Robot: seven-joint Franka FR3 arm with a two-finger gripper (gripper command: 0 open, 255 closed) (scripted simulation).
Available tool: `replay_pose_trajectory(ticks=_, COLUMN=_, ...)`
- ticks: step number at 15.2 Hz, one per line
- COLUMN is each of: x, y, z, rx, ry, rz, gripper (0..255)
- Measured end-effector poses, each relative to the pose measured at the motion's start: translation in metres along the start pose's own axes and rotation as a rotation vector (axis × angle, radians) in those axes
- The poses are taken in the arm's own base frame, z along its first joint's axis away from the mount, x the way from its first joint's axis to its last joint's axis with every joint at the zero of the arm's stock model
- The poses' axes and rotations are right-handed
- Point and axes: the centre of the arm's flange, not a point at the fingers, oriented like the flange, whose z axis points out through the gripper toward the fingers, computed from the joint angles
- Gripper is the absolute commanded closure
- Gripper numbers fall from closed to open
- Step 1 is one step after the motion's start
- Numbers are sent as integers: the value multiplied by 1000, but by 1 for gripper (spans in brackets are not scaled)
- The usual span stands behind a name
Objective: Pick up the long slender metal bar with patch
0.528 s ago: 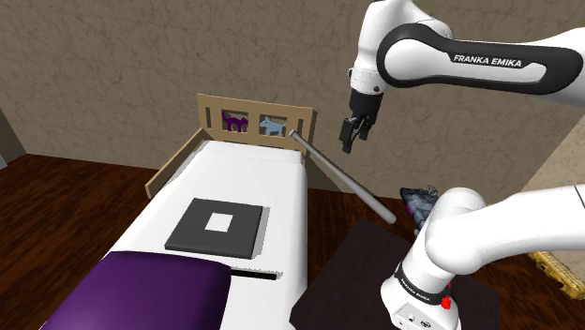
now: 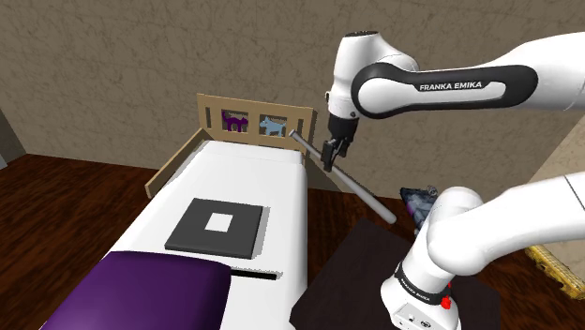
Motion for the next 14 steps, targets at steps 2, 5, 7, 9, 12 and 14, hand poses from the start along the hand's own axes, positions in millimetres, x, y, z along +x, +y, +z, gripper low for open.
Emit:
replay_pose_trajectory(ticks=2, x=10, y=-13, z=22, rx=3, ry=2, rz=-33, gripper=0)
replay_pose_trajectory(ticks=5, x=27, y=-35, z=50, rx=7, ry=6, rz=-82, gripper=0)
replay_pose_trajectory(ticks=7, x=40, y=-51, z=69, rx=10, ry=9, rz=-115, gripper=0)
replay_pose_trajectory(ticks=9, x=44, y=-64, z=89, rx=13, ry=12, rz=-147, gripper=0)
replay_pose_trajectory(ticks=12, x=56, y=-83, z=120, rx=18, ry=15, rz=-196, gripper=0)
replay_pose_trajectory(ticks=14, x=66, y=-98, z=137, rx=20, ry=18, rz=-229, gripper=0)
